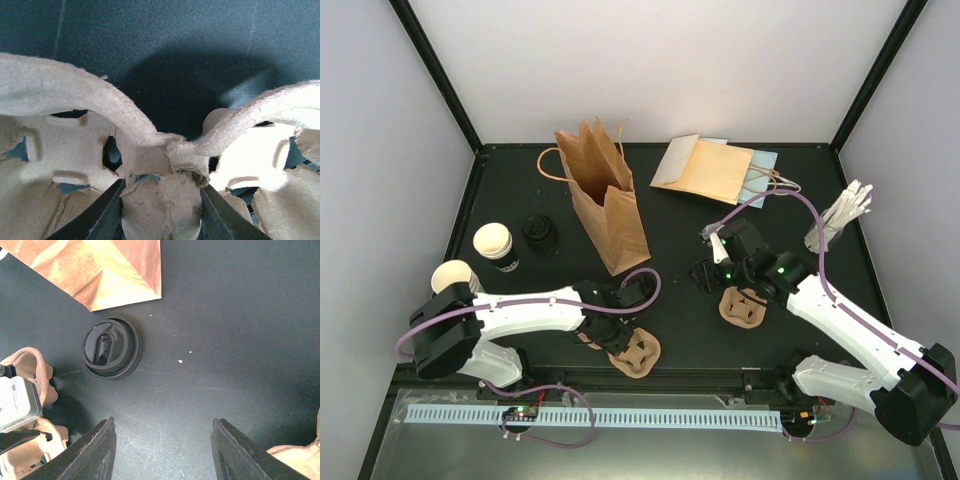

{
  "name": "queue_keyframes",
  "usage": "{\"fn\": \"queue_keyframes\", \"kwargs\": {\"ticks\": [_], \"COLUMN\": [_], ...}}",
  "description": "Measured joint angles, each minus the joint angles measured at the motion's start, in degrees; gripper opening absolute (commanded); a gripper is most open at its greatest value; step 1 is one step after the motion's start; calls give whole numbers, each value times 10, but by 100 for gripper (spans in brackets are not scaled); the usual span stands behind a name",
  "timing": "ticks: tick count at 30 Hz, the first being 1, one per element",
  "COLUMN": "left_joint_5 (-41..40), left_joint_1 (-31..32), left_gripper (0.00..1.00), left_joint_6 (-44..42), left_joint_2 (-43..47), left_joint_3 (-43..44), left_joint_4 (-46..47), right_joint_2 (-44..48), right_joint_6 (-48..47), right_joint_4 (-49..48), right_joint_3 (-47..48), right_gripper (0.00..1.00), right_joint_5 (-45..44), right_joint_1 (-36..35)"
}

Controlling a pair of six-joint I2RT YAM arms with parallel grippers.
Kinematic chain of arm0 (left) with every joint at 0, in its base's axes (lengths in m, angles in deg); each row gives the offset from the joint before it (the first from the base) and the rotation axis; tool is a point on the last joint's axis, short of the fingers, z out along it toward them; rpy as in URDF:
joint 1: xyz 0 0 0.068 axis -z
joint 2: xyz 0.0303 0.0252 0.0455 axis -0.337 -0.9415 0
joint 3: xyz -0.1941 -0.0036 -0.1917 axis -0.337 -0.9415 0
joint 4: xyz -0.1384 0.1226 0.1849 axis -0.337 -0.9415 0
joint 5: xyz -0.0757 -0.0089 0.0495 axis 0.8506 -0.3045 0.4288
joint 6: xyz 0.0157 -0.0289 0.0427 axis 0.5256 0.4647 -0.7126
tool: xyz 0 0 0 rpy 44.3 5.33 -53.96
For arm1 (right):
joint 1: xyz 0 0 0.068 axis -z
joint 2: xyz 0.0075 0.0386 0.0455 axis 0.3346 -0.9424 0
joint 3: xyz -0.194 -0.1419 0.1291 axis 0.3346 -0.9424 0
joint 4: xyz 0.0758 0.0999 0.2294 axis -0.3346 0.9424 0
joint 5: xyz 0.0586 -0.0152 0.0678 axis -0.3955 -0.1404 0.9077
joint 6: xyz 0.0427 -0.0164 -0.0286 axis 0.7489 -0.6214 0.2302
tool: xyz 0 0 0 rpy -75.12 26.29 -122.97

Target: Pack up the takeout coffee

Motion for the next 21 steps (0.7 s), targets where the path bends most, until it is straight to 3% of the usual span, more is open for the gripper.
{"fn": "queue_keyframes", "kwargs": {"ticks": [6, 21], "left_joint_5": [0, -9], "left_joint_1": [0, 0], "left_gripper": [27, 26], "left_joint_6": [0, 0], "left_joint_2": [27, 100], "left_joint_3": [9, 33], "left_joint_4": [-17, -59], "right_joint_2": [0, 0], "right_joint_6": [0, 2], "right_joint_4": [0, 0], "right_joint_3": [0, 0], "right_gripper": [55, 55], "right_joint_5": [0, 1], "right_joint_1": [0, 0]}}
